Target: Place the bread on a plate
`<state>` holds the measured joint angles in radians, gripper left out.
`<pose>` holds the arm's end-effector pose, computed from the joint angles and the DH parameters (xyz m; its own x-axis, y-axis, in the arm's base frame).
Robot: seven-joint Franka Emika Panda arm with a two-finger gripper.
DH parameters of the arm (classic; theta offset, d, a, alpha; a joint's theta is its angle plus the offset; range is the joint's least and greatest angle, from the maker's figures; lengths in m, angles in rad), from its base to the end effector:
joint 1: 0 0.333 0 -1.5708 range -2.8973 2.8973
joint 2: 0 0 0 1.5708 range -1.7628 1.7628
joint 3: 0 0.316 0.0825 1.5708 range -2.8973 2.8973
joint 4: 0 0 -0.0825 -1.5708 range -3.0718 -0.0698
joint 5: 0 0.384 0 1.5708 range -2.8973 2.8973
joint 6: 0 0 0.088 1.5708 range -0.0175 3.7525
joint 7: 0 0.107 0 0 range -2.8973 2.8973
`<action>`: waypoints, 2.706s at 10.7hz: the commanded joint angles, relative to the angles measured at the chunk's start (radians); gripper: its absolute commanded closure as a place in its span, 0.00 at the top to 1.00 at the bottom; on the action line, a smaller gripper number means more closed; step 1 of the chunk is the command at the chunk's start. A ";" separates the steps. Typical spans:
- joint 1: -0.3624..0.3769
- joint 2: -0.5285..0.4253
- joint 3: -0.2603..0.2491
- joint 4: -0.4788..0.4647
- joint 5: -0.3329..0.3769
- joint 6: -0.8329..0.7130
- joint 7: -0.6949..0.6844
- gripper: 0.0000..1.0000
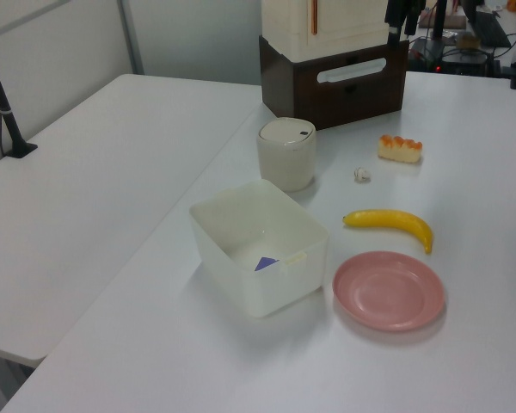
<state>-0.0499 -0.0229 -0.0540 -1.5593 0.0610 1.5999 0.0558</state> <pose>0.5484 -0.0512 0.6454 0.9852 -0.1605 0.0598 -0.1566 -0.9855 -0.0656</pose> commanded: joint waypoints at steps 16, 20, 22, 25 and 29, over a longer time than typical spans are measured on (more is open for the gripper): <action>0.005 -0.006 0.005 0.004 -0.109 -0.049 0.009 1.00; -0.004 0.058 0.005 -0.068 -0.234 -0.023 -0.011 1.00; -0.027 0.087 0.003 -0.122 -0.262 0.087 -0.002 1.00; -0.085 0.153 0.003 -0.163 -0.343 0.169 -0.025 1.00; -0.154 0.250 0.003 -0.212 -0.448 0.213 -0.093 1.00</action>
<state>-0.1724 0.1908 -0.0536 -1.7390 -0.3493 1.7462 0.0066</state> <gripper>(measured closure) 0.000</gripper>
